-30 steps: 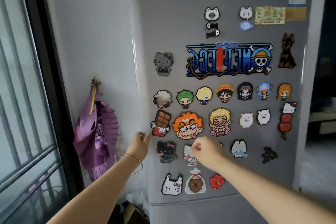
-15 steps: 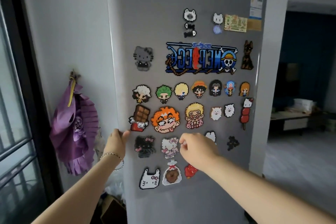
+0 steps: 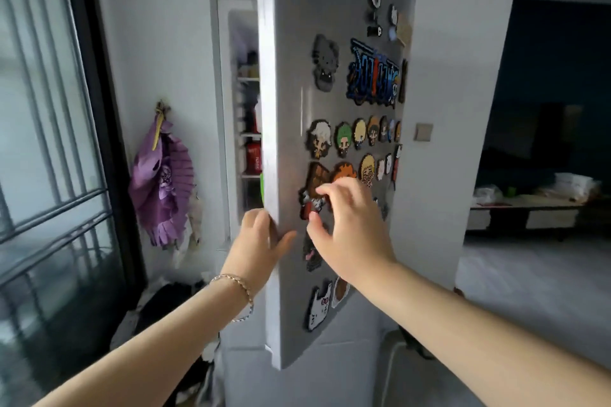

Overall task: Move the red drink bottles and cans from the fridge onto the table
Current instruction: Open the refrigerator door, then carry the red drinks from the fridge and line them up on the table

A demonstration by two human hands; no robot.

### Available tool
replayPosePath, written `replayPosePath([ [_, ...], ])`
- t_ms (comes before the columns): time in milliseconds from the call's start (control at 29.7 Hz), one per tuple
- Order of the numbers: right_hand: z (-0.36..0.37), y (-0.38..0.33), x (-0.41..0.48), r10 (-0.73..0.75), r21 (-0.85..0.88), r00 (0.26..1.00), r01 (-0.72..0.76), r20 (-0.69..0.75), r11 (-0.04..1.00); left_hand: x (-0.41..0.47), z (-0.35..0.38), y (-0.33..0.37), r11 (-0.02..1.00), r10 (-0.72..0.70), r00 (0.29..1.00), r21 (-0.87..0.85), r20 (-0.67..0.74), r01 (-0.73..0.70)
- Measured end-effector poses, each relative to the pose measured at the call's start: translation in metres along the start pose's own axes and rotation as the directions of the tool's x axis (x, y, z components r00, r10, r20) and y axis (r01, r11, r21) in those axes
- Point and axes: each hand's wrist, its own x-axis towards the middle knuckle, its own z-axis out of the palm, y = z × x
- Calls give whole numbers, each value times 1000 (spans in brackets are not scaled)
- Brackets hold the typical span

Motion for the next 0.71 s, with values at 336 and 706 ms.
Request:
replayPosePath([
  [336,-103,43,-30,350,-327,937,-334,-11,884,-67,33,77,979,173,910,39,377,-202],
  [706,-171,182,-49,599,-394,768,-635,-227,664,-23,77,184,925,114,864,266,490,-273],
])
